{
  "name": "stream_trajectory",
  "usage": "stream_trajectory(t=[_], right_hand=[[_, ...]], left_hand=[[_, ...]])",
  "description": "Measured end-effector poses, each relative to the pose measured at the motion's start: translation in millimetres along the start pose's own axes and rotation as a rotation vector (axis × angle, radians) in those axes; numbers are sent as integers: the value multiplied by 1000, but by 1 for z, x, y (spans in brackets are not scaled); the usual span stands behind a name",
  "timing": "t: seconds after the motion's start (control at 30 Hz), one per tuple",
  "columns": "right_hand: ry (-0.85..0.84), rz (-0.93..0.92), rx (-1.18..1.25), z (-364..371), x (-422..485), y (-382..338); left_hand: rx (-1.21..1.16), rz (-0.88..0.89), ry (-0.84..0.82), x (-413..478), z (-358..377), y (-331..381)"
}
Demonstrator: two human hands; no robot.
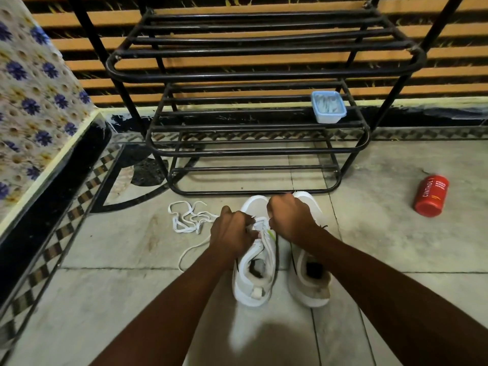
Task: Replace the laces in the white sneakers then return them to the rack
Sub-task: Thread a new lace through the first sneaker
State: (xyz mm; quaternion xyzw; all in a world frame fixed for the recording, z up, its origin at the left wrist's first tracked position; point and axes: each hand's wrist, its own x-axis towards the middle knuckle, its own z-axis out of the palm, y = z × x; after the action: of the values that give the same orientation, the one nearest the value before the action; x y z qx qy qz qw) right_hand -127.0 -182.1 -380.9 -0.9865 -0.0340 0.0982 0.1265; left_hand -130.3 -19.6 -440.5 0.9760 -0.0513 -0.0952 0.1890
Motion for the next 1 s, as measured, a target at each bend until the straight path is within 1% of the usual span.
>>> stream_trajectory(t=[0.43,0.67,1.0], right_hand=[[38,45,23,3,-3,-3],[75,12,-29,3,-8,-5],[91,16,-13,4,-10,-2]], left_hand=[[-50,-53,22,0,2,-1],[-42,-66,37,-1,2,0],[-53,-63,33,-1,4,1]])
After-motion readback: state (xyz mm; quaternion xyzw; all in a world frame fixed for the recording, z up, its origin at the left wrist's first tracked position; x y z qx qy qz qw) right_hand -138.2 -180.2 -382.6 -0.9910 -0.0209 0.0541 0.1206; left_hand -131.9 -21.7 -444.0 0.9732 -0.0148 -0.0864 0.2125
